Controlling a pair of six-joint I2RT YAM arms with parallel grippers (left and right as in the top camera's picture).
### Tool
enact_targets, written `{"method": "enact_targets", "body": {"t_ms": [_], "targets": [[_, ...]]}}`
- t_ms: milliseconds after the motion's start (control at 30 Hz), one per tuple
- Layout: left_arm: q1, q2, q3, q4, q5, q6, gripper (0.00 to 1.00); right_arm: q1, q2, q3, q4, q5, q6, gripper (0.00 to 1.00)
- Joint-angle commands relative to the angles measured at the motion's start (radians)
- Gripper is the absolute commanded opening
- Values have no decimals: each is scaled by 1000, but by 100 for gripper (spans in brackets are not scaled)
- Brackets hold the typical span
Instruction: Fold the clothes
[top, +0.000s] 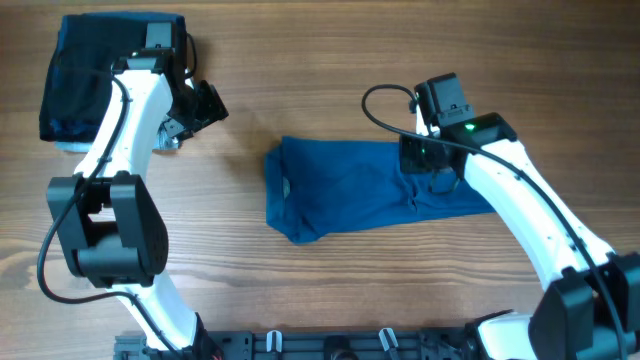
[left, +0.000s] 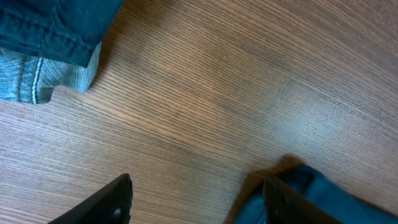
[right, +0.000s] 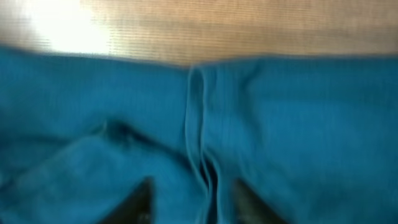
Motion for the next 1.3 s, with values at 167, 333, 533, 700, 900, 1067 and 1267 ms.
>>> {"method": "enact_targets", "body": {"t_ms": [167, 333, 533, 700, 900, 1067, 1267], "targets": [[3, -26, 3, 3, 16, 2, 67, 2, 2, -175, 63, 17, 68, 4], [3, -26, 3, 3, 16, 2, 67, 2, 2, -314, 174, -95, 66, 4], [3, -26, 3, 3, 16, 2, 67, 1, -2, -313, 229, -104, 13, 4], [3, -26, 3, 2, 16, 2, 68, -24, -34, -36, 152, 2, -13, 4], [3, -26, 3, 8, 15, 2, 68, -81, 20, 5, 240, 37, -9, 4], [3, -26, 3, 14, 15, 2, 68, -83, 171, 5, 264, -14, -13, 4], [3, -26, 3, 14, 16, 2, 68, -85, 280, 5, 347, -143, -13, 5]]}}
